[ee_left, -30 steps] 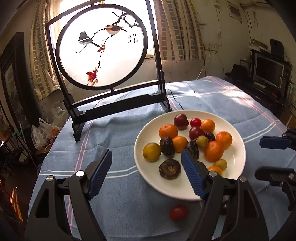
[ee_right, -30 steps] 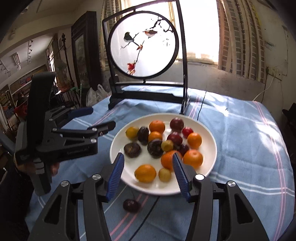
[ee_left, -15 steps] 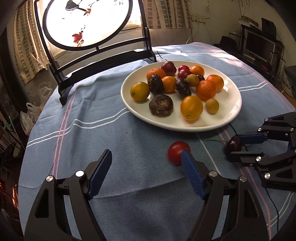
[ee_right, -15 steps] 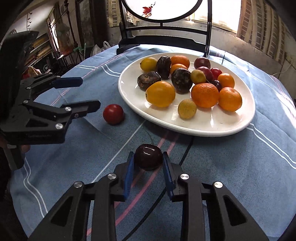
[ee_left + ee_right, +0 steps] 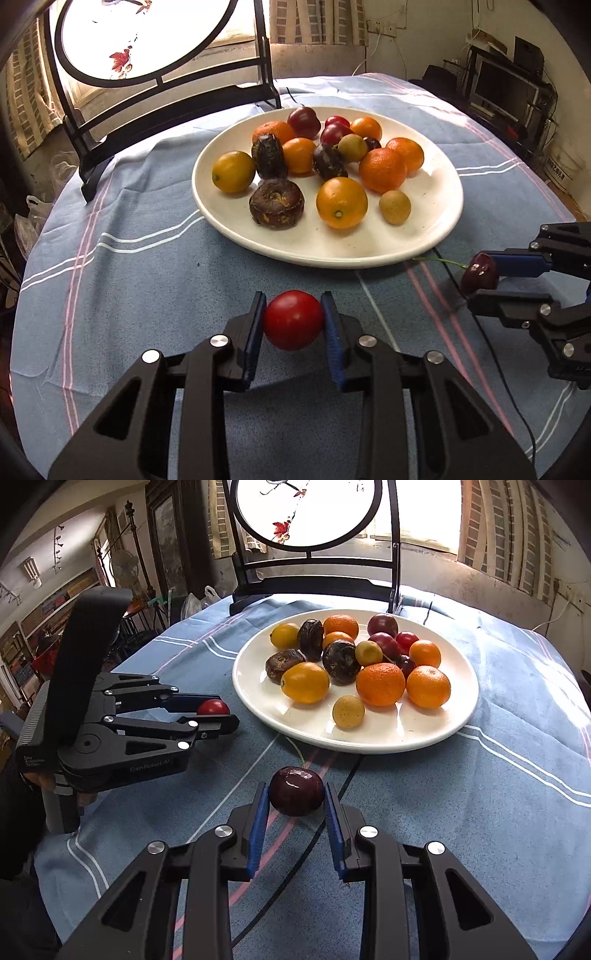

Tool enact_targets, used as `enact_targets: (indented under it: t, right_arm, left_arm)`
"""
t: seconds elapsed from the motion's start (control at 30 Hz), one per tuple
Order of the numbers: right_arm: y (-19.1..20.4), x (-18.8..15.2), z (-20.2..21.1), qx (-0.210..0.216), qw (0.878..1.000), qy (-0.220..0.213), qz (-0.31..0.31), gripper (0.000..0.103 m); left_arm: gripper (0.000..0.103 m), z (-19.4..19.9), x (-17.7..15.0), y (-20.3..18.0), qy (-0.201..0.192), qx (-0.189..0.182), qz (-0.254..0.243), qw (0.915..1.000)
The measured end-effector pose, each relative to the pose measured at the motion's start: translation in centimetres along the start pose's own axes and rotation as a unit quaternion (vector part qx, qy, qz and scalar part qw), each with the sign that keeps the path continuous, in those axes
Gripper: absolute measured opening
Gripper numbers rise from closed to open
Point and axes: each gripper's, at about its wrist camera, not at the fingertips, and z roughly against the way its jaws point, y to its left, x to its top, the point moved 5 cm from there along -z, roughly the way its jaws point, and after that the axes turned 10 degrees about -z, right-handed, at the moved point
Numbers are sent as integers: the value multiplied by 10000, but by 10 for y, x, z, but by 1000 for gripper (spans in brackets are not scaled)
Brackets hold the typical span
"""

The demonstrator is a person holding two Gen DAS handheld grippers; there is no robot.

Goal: Organize fruits
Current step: 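Grasp the red tomato with the left gripper while the right grasps a dark cherry, then lower the tomato and cherry onto the white plate and open both grippers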

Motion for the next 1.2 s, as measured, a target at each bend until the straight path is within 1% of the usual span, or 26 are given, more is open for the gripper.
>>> enact_targets:
  t: [0.13, 0.23, 0.33, 0.43, 0.47, 0.53, 0.6, 0.63, 0.7, 0.8, 0.87, 1.07, 1.2]
  right_arm:
    - [2, 13, 24, -66, 9991, -409, 44, 30]
    - [-1, 32, 50, -107, 9961, -873, -22, 30]
    - [-4, 54, 78, -269, 9893, -1433, -47, 30]
    - [-5, 73, 95, -410, 9821, -1838, -42, 30]
    - [-6, 79, 97, -396, 9809, -1903, -59, 30]
    - [-7, 89, 96, -452, 9789, -1991, -44, 30]
    - [-8, 97, 90, -551, 9778, -2023, 14, 30]
    - [-9, 101, 87, -538, 9782, -2004, 17, 30]
    - [-8, 107, 79, -549, 9789, -1968, 25, 30]
    - [-6, 114, 65, -542, 9808, -1871, 55, 30]
    - [-5, 117, 55, -541, 9821, -1804, 66, 30]
    - [-10, 120, 30, -554, 9846, -1656, 11, 30]
    - [-17, 118, 16, -581, 9866, -1521, -62, 30]
  left_arm:
    - [30, 35, 19, -1, -454, 146, 19, 9989]
    - [30, 63, 43, -1, -874, 398, -8, 9954]
    - [30, 85, 71, 2, -1260, 704, 9, 9895]
    - [30, 91, 97, 3, -1480, 1007, 15, 9839]
    - [30, 89, 104, 4, -1521, 1134, 11, 9818]
    - [30, 82, 114, 5, -1519, 1274, 5, 9801]
    - [30, 72, 119, 7, -1489, 1393, 11, 9790]
    - [30, 68, 121, 8, -1473, 1396, 31, 9792]
    - [30, 59, 121, 12, -1440, 1344, 105, 9804]
    - [30, 49, 117, 18, -1433, 1382, 189, 9798]
    - [30, 42, 114, 22, -1373, 1289, 306, 9816]
    - [30, 17, 106, 23, -1096, 1234, 305, 9858]
    - [30, 5, 103, 21, -972, 1252, 265, 9870]
